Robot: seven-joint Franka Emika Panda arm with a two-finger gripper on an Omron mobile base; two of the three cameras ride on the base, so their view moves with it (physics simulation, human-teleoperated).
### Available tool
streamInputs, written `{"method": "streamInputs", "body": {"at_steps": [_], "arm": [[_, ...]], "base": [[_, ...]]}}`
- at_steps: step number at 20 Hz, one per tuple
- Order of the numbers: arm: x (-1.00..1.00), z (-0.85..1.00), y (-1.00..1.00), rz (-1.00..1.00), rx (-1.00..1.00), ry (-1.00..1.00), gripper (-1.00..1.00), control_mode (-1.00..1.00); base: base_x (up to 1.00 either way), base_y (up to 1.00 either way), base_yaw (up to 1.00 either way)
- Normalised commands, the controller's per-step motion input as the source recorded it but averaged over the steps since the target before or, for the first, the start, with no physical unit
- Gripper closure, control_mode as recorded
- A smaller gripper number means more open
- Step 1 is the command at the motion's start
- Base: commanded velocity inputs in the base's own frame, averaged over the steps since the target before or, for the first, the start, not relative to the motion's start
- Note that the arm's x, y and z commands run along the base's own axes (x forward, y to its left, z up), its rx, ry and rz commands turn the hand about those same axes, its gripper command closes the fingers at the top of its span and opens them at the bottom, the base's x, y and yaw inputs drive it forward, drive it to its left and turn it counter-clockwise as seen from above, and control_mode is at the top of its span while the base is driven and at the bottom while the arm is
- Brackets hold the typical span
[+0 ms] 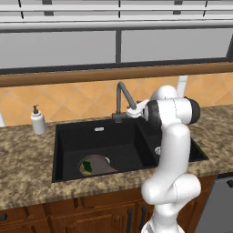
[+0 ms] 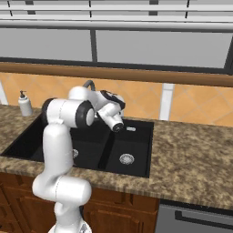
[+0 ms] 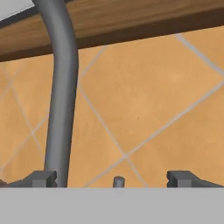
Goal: Pick the pan and sponge and place them into the sink. Then turn on the water.
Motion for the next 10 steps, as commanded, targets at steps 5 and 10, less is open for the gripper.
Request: {"method": "streamInputs", "body": {"at_steps": [5,10], "arm": [[0.27,-0.20,0.00,0.00,0.07,0.00,-1.00,-1.00],[0.31,-0.21,0.00,0.00,0.05,0.00,-1.00,-1.00]], "base": [[0.00,0.00,0.00],[0.00,0.00,0.00]]}}
